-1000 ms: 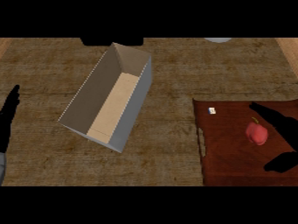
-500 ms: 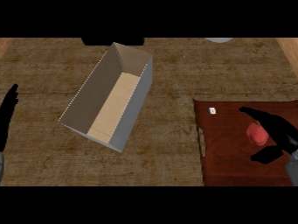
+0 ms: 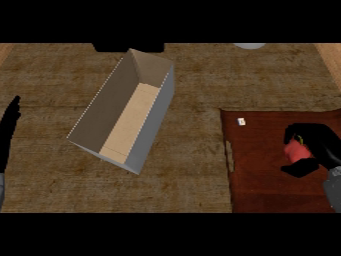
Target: Pick the bell pepper from the tray and place it in the cardboard box
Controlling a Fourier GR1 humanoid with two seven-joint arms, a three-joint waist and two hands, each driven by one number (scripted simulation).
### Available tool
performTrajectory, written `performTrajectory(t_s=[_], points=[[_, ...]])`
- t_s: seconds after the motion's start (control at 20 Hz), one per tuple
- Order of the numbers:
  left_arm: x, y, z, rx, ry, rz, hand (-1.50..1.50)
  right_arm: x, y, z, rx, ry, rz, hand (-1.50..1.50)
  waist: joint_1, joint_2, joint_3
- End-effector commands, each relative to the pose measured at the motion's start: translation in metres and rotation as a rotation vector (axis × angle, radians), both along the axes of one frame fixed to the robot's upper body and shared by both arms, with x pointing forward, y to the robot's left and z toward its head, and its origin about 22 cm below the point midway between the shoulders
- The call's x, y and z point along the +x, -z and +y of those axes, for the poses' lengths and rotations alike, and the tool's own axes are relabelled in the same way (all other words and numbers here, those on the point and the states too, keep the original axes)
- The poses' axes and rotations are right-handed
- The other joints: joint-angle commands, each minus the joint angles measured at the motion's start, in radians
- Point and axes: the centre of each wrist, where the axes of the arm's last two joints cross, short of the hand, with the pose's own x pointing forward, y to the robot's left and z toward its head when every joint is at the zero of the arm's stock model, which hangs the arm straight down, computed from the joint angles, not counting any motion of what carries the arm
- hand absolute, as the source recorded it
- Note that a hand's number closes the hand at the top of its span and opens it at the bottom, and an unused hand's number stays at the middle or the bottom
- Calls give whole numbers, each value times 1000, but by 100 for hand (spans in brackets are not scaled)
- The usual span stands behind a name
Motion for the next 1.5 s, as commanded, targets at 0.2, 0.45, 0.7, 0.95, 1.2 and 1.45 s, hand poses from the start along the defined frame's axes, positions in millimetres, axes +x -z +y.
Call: performTrajectory(t_s=[0.2,0.45,0.7,0.95,1.2,1.45], points=[[-11,11,-16,-6,17,1,0,45,-30,55,-49,-185,-108,150,18,4,5],[-4,-1,-22,-22,28,16,0,86,-67,89,-118,-394,-113,150,28,5,6],[-4,-8,-6,7,11,9,0,100,-106,100,17,-414,-295,150,10,3,5],[-12,-9,-8,4,16,1,0,95,-137,127,107,-566,-446,150,7,-2,6],[-13,-2,3,-2,-19,21,0,94,-168,167,186,-637,-410,150,5,0,5],[-8,0,-2,-10,6,12,0,85,-189,238,358,-665,-346,150,7,1,4]])
